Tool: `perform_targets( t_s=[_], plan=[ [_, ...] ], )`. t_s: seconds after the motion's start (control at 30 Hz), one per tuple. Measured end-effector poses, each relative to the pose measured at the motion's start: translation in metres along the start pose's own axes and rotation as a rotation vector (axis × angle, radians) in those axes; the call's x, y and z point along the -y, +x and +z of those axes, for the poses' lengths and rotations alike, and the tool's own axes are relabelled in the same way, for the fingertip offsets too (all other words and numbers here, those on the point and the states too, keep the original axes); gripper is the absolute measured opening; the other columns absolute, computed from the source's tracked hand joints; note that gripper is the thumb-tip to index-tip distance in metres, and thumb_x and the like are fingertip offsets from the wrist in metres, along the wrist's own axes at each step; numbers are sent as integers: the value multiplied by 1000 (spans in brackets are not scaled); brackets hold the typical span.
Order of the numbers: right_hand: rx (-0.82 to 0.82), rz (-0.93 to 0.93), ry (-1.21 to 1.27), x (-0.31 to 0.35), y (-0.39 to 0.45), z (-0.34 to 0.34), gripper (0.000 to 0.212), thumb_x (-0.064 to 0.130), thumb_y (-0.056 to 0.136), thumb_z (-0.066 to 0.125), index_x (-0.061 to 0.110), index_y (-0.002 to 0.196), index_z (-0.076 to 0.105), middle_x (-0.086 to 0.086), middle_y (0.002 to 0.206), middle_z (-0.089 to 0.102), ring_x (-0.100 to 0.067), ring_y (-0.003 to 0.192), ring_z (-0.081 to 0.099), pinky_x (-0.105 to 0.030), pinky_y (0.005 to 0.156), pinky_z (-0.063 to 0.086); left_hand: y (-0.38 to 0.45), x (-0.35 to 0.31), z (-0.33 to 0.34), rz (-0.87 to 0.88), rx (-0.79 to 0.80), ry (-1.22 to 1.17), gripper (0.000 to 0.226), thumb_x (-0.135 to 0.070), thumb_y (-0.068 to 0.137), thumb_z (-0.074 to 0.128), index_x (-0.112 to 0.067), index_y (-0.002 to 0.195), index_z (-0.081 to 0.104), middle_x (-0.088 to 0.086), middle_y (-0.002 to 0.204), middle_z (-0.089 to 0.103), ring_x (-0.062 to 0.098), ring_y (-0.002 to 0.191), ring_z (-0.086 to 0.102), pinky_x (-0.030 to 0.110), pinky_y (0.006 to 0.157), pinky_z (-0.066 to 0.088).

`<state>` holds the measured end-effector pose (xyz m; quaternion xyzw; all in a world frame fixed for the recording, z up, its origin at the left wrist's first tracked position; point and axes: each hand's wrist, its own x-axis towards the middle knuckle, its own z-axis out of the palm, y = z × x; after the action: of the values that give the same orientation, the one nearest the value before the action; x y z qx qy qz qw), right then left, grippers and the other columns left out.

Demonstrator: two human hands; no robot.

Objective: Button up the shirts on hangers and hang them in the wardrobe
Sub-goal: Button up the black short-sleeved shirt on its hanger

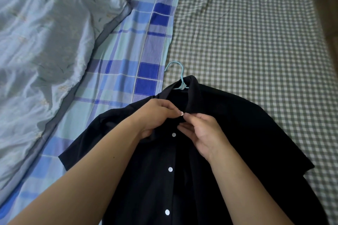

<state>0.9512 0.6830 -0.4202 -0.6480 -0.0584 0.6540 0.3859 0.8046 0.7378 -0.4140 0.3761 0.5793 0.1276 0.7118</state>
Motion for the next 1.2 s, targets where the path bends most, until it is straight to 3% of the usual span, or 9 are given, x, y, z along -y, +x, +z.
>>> perform_targets(
  t_s=[0.23, 0.4, 0.53, 0.63, 0.73, 0.83, 0.9, 1.03, 1.2],
  plan=[
    [24, -25, 81, 0, -7, -1, 8, 3, 96, 65, -2, 94, 71, -15, 99, 77, -24, 99, 75, -39, 89, 61, 4, -4, 3, 9, -78, 120, 11, -6, 84, 74, -11, 75, 73, 4, 76, 74, 19, 78, 69, 37, 84, 57],
    [-24, -23, 97, -3, -9, 1, 7, 2, 92, 70, 5, 86, 73, -12, 102, 76, -23, 98, 72, -41, 83, 63, 6, -4, 6, -8, -125, 184, 25, -7, 82, 72, -19, 61, 72, 4, 77, 76, 19, 77, 70, 36, 82, 57],
    [-1, -64, 32, -5, -9, 1, 6, 1, 93, 68, 3, 96, 74, -13, 98, 76, -24, 93, 74, -39, 82, 63, 7, -4, 4, -7, -164, 220, 24, -8, 84, 70, -20, 63, 74, -3, 68, 73, 15, 74, 67, 30, 73, 52],
    [34, -139, -88, -5, -8, -2, 14, -2, 95, 61, 5, 103, 71, -14, 92, 77, -24, 90, 76, -36, 83, 62, 7, -5, 0, 16, -136, 280, 23, -6, 84, 68, -21, 68, 75, -8, 68, 71, 11, 76, 65, 26, 75, 48],
    [14, -295, -348, -7, -2, -5, 22, -1, 96, 58, 15, 96, 74, -7, 88, 76, -20, 86, 75, -31, 76, 63, 6, -7, -4, -5, -58, 326, 22, -3, 83, 66, -20, 72, 76, -4, 71, 72, 14, 77, 64, 28, 76, 49],
    [34, -542, -574, -8, 3, -11, 28, 2, 95, 64, 26, 95, 78, 7, 93, 74, -10, 89, 72, -24, 78, 59, 6, -12, -7, -66, 18, 220, 25, 4, 82, 63, -15, 72, 76, 1, 71, 72, 18, 73, 68, 27, 69, 51],
    [43, -671, -653, -6, 5, -15, 25, 1, 91, 71, 24, 98, 80, 11, 95, 71, -6, 94, 70, -20, 84, 56, 4, -16, -8, -93, 70, 136, 27, 6, 84, 60, -12, 71, 75, 8, 72, 72, 19, 68, 71, 25, 62, 53],
    [51, -668, -633, 0, 8, -16, 22, 0, 85, 76, 18, 97, 82, 11, 91, 71, -5, 90, 70, -20, 81, 57, 4, -16, -6, -86, 92, 111, 21, 7, 83, 58, -5, 80, 74, 12, 75, 71, 22, 69, 70, 25, 60, 54],
    [-20, -743, -738, 1, 10, -12, 19, 6, 81, 82, 17, 96, 80, 10, 92, 70, 0, 87, 67, -10, 78, 51, 9, -9, -5, -37, -30, 114, 19, 4, 83, 60, -5, 88, 76, 14, 81, 74, 27, 80, 72, 34, 75, 56]
  ],
)
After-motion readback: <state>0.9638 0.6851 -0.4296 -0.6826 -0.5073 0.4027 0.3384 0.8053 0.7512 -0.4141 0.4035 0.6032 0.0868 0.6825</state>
